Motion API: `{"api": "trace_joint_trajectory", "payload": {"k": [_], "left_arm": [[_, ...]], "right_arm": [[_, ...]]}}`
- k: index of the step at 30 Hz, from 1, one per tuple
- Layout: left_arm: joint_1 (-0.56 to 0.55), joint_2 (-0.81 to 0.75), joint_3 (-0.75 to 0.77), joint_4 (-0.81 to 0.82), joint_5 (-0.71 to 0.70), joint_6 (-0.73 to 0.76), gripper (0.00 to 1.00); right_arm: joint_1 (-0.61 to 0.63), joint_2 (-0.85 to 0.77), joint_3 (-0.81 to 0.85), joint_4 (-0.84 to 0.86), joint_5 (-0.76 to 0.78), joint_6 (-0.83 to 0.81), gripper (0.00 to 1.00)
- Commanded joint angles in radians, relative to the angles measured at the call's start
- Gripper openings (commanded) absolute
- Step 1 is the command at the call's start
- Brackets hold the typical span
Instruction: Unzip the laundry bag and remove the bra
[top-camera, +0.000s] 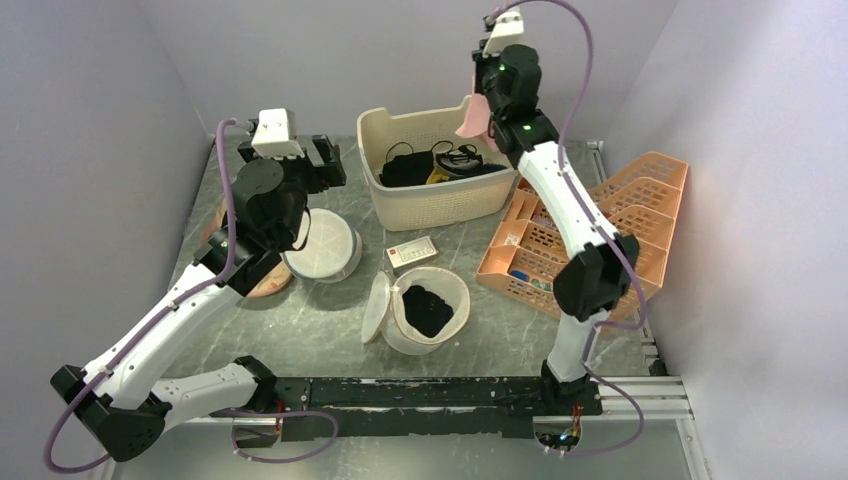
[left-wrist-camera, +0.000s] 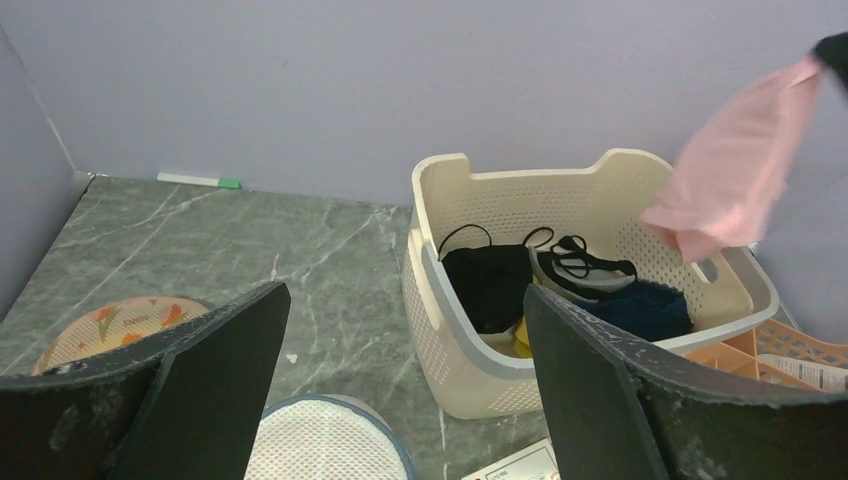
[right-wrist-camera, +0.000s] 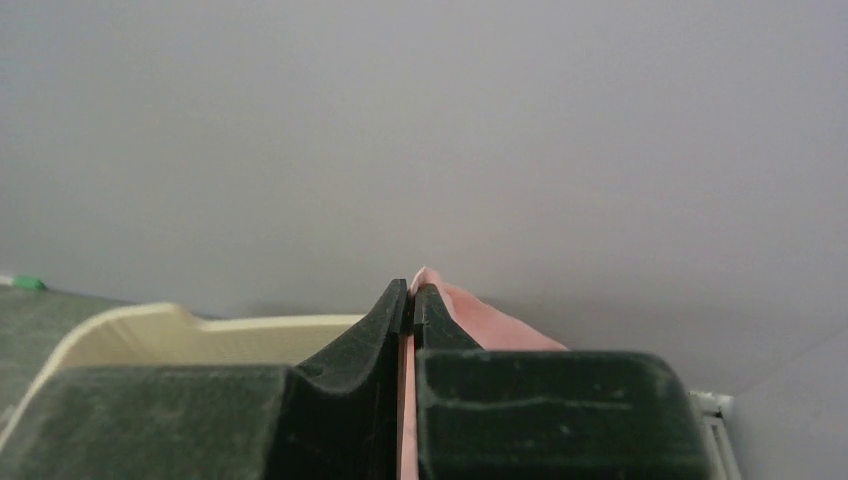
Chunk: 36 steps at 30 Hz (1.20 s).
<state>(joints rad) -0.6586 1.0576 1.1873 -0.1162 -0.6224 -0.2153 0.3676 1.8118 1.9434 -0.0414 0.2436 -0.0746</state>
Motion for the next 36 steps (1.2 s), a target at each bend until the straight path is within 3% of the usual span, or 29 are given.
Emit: {"api": "trace_joint_trajectory", "payload": {"k": [1, 11, 15, 19, 22, 24, 29, 36], "left_arm": [[0.014, -0.021, 0.004, 0.047, -0.022, 0.014, 0.99], [0.030, -0.018, 0.008, 0.042, -0.005, 0.006, 0.99], [0.036, -0.015, 0.006, 0.042, -0.001, 0.004, 0.99], [0.039, -0.007, 0.006, 0.040, 0.003, 0.003, 0.99], [0.040, -0.002, 0.005, 0.038, 0.011, 0.000, 0.99], [0.042, 0.000, 0.008, 0.037, 0.017, -0.003, 0.99], [0.043, 0.010, 0.008, 0.035, 0.030, -0.006, 0.99], [0.051, 0.012, 0.008, 0.037, 0.050, 0.006, 0.99]], "right_arm": [[0.021, 0.157, 0.046, -0.063, 0.015, -0.050, 0.00], [0.232, 0.506, 0.234, -0.159, 0.173, -0.203, 0.00], [0.270, 0.590, 0.352, -0.234, 0.107, -0.134, 0.00], [0.261, 0.566, 0.434, -0.331, -0.004, 0.009, 0.29], [0.228, 0.442, 0.371, -0.357, -0.143, 0.171, 0.49], [0.195, 0.321, 0.266, -0.335, -0.207, 0.259, 0.55], [0.131, -0.061, -0.161, -0.167, -0.360, 0.358, 0.63], [0.133, -0.487, -0.611, -0.107, -0.275, 0.363, 0.70]]}}
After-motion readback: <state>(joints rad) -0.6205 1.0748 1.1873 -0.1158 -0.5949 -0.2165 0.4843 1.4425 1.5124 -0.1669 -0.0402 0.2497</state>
